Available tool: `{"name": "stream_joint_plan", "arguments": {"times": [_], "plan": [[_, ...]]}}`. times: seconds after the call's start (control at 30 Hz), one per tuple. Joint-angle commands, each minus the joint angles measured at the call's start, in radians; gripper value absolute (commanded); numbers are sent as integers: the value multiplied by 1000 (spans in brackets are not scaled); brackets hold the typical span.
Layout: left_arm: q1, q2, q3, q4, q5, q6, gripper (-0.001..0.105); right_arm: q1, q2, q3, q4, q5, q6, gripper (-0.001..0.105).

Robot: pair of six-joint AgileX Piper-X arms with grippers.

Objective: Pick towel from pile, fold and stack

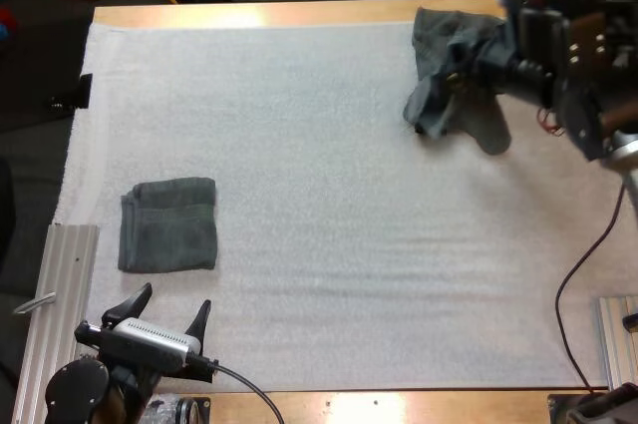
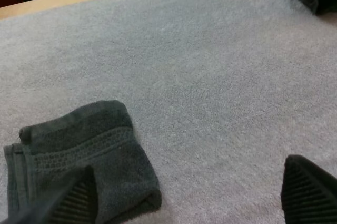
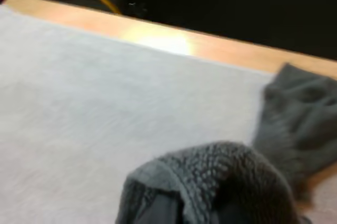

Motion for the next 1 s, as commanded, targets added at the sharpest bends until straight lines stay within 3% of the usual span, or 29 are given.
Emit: {"name": "stream_joint_plan", "arguments": {"times": [0.0, 0.23, 0.63, 0.97], "plan": [[0, -138, -1, -13, 4, -8, 69, 32, -9, -14, 12, -8, -15, 1], [0, -138, -1, -13, 4, -8, 69, 180, -9, -14, 65, 49, -3, 1], [0, -138, -1, -13, 4, -8, 69, 399, -9, -14, 155, 49, 40, 1], [0, -138, -1, -13, 4, -8, 69, 457, 4, 44, 167, 83, 81, 1]]}}
